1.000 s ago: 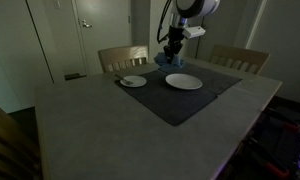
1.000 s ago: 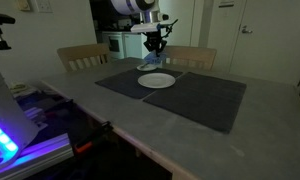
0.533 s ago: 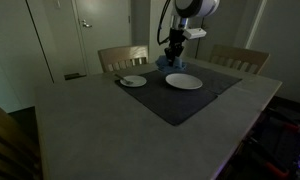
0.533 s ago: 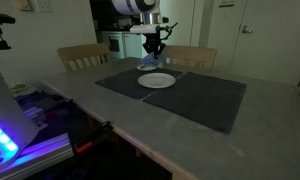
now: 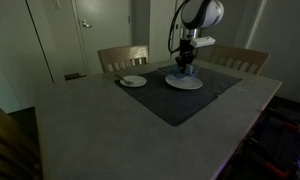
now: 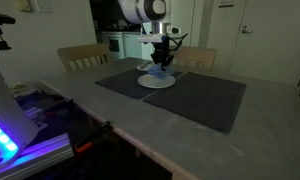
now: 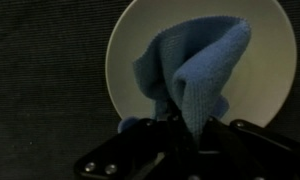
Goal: Use the towel to wipe the plate
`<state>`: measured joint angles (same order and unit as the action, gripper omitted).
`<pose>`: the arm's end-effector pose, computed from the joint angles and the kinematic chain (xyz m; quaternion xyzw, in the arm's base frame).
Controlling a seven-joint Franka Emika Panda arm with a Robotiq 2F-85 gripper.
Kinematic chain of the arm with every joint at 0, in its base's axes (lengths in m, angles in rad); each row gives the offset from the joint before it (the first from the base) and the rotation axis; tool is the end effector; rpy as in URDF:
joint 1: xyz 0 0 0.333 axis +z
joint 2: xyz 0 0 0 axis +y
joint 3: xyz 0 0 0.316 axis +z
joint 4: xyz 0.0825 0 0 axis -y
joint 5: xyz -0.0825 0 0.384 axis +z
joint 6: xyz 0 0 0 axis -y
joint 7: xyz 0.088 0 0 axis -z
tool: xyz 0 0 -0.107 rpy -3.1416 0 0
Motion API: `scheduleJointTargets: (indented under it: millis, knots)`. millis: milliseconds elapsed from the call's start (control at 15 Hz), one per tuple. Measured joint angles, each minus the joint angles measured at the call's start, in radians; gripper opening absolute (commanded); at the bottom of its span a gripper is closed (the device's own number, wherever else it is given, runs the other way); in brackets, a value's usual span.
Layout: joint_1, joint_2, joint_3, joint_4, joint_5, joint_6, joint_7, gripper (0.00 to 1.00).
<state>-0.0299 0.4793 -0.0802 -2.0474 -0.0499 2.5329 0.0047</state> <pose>0.5932 -0.0644 0.2037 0.9989 -0.0324 0.0018 0.0329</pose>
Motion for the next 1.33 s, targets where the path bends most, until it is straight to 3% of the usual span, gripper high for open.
scheduleJointTargets:
  millis: [600, 1333]
  knots:
    - [0.012, 0.098, -0.027, 0.045, -0.020, -0.014, 0.151, 0.03]
    - [0.015, 0.124, 0.017, 0.127, 0.003, -0.211, 0.166, 0.03]
